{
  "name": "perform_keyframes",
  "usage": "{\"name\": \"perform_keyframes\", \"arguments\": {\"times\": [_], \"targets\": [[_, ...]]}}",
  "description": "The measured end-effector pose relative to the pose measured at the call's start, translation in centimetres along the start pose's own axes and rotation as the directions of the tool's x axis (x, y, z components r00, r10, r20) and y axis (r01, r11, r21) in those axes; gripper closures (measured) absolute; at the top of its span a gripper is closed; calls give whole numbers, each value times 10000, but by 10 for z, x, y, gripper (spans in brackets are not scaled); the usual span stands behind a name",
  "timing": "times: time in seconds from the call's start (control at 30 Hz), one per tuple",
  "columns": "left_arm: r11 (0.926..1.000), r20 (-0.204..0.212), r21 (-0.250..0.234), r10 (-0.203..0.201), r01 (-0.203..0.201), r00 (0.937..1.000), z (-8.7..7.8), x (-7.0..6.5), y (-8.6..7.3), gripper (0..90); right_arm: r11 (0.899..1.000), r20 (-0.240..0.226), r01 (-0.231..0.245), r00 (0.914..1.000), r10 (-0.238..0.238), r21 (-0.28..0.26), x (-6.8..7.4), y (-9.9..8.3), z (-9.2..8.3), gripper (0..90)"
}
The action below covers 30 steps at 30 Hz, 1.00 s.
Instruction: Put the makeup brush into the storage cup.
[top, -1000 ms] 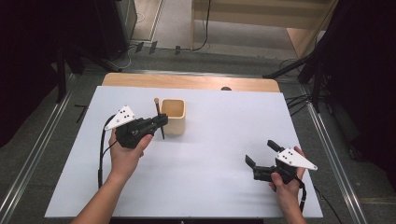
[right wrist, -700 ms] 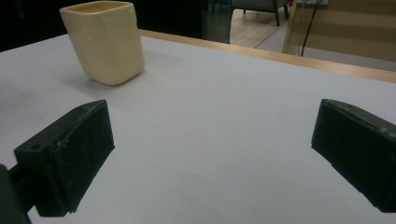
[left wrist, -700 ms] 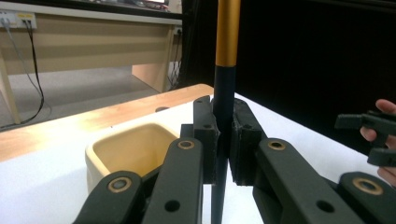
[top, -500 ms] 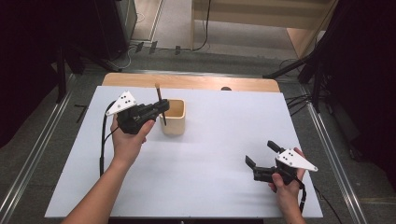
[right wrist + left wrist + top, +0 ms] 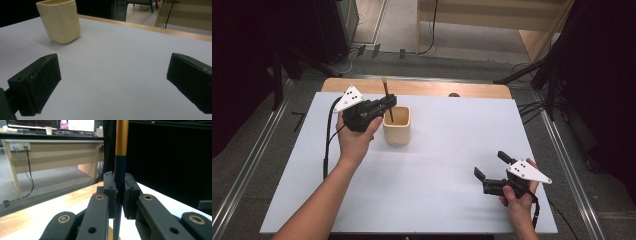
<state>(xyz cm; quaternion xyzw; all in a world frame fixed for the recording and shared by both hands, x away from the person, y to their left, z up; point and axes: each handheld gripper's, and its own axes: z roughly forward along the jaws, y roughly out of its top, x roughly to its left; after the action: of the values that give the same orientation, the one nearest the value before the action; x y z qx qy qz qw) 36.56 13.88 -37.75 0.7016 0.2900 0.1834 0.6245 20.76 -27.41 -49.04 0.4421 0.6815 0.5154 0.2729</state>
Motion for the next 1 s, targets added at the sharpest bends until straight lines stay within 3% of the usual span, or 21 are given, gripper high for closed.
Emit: {"name": "perform_keyframes", "arguments": {"times": [0.3,0.47,1.0], "targets": [[9999,-440,56,-147,150,9989,9,10,-8,841,10000,8,29,10000,-29,66,1,0,1,0],[9995,-477,312,-41,56,9989,14,10,-14,841,10000,27,27,10000,-27,75,1,0,1,0],[9956,-763,862,-292,357,9967,20,16,-46,840,9999,100,-57,9999,55,151,1,-1,2,2]]}}
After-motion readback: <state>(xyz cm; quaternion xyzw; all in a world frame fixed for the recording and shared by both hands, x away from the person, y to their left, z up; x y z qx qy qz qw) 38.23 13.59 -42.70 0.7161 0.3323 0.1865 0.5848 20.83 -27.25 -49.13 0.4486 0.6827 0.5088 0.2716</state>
